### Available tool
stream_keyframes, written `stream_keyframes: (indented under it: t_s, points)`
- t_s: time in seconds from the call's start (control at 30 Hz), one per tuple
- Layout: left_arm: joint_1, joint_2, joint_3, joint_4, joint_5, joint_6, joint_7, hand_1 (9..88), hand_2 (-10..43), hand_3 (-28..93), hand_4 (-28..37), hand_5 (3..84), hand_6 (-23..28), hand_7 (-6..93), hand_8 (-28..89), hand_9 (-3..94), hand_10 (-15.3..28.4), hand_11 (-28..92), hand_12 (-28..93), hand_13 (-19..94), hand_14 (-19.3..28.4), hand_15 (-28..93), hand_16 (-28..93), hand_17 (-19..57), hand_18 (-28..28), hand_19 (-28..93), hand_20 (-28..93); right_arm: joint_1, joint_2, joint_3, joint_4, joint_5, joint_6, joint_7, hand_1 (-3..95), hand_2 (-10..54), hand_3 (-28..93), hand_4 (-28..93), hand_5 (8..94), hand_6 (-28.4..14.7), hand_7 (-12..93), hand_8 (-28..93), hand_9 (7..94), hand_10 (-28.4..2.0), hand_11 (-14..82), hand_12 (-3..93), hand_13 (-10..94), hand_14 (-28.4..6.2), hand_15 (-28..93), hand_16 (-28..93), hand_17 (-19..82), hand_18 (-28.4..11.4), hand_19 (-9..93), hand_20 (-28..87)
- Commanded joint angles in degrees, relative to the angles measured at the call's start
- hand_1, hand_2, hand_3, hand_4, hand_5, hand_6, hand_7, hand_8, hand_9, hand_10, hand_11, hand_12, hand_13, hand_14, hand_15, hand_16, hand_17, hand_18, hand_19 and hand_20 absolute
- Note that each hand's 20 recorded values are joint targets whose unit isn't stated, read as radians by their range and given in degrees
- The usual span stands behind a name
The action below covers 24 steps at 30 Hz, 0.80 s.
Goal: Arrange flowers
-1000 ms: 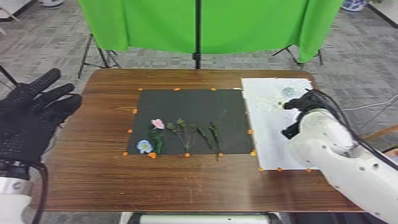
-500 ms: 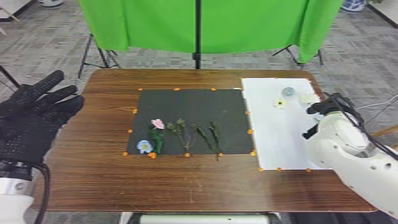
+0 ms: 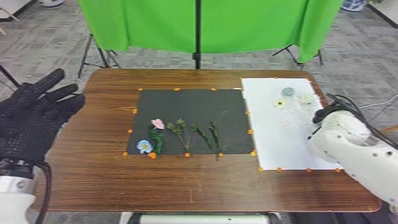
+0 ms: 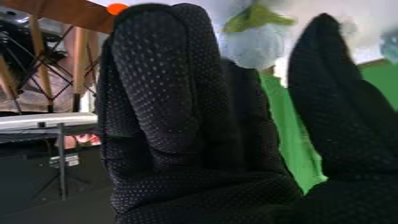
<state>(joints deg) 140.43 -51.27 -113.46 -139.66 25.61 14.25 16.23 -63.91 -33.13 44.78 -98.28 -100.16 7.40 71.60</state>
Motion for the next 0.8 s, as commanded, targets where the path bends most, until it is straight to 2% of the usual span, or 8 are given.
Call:
stream_keyframes:
  t_s: [0.03, 0.1, 0.23, 0.33, 0.47, 0.67, 0.77, 0.8]
  points:
    - [2.17, -0.85, -0.36, 0.26, -0.79, 0.22, 0.81, 22.0, 8.1, 77, -26.2, 37.0, 10.5, 15.0, -10, 34.1, 22.0, 30, 12, 26, 28.4, 60, -13, -5.9, 26.9, 66, 15, 2.22, 0.05, -7.41, 2.01, -5.36, 5.42, -1.73, 48.0, -9.5, 71, -28, 69.0, 1.3, 13, -8, 81.7, -11.8, 16.2, 14.9, 85, -7.4, 52, 16, 42, -20.5, 92, -14]
    - [2.85, -0.57, -0.25, 0.02, -1.28, 1.28, 1.65, 22.0, 8.0, 77, -26.2, 37.0, 10.5, 15.0, -10, 34.1, 22.0, 30, 12, 26, 28.4, 60, -13, -5.8, 26.9, 66, 15, 2.48, -0.03, -8.83, 2.44, -7.18, 7.59, -1.98, 52.8, -9.5, 66, -28, 74.5, 1.5, 14, -3, 84.9, -9.9, 12.1, 19.3, 86, -6.2, 50, 16, 43, -19.2, 92, -14]
    - [3.74, -0.86, -0.55, -0.21, -1.15, 0.88, 2.33, 22.1, 8.1, 77, -26.4, 36.9, 10.5, 15.1, -10, 34.1, 22.0, 30, 12, 26, 28.4, 60, -13, -5.8, 26.9, 66, 15, 2.92, 0.27, -11.26, 2.00, -11.46, 12.23, -2.14, 57.6, -9.5, 64, -28, 84.3, 2.3, 17, 3, 93.1, -6.7, 7.2, 26.8, 90, -3.5, 49, 19, 44, -17.4, 93, -12]
    - [3.64, -1.18, -0.61, -0.07, -1.31, 0.93, 2.07, 22.0, 8.1, 77, -26.4, 36.9, 10.5, 15.2, -10, 34.1, 22.0, 30, 12, 26, 28.4, 60, -13, -5.8, 26.9, 66, 15, 3.40, 0.68, -12.47, 0.89, -14.54, 15.21, -1.86, 58.1, -9.5, 65, -28, 85.5, 2.3, 17, 4, 93.6, -6.5, 9.9, 27.5, 91, -2.9, 50, 20, 44, -16.9, 93, -10]
    - [5.21, -2.01, -1.64, -0.37, -1.25, 0.88, 2.40, 22.0, 8.1, 77, -26.3, 36.9, 10.5, 15.1, -10, 34.2, 22.0, 30, 12, 26, 28.4, 60, -13, -5.8, 26.9, 66, 15, 4.89, 0.55, -13.58, -1.19, -17.26, 17.49, -2.07, 57.5, -9.5, 67, -28, 86.0, 1.8, 18, 5, 93.7, -6.4, 15.1, 26.7, 91, -2.4, 51, 20, 44, -16.5, 93, -7]
    - [7.20, -2.85, -3.05, -0.91, -1.45, 0.97, 3.58, 22.0, 8.1, 77, -26.3, 36.8, 10.5, 15.1, -10, 34.1, 22.0, 30, 12, 26, 28.4, 60, -13, -5.8, 26.9, 66, 15, 11.83, -1.45, -19.54, -6.48, -19.85, 19.72, -5.64, 57.2, -9.5, 69, -28, 86.5, 1.2, 18, 5, 93.7, -6.5, 16.6, 26.7, 92, -2.4, 51, 21, 44, -16.7, 93, -4]
    - [6.56, -2.83, -2.44, -0.46, -1.57, 2.36, 2.99, 21.8, 8.1, 77, -26.5, 36.8, 10.5, 15.1, -10, 34.2, 21.9, 30, 12, 26, 28.4, 60, -13, -5.8, 26.9, 66, 15, 17.85, -5.20, -24.82, -7.55, -19.32, 19.34, -8.15, 57.1, -9.5, 69, -28, 86.5, 1.1, 18, 6, 93.7, -6.7, 17.0, 26.7, 92, -2.4, 52, 21, 44, -16.8, 93, -4]
    - [6.80, -2.94, -2.47, -0.49, -1.54, 2.29, 3.17, 21.6, 8.1, 77, -26.6, 36.8, 10.5, 15.2, -10, 34.2, 21.9, 30, 12, 26, 28.4, 60, -13, -5.8, 26.9, 66, 15, 19.71, -6.87, -26.48, -7.51, -18.78, 19.36, -9.09, 57.1, -9.5, 69, -28, 86.5, 1.1, 18, 6, 93.7, -6.8, 17.1, 26.5, 92, -2.4, 52, 21, 44, -16.8, 93, -3]
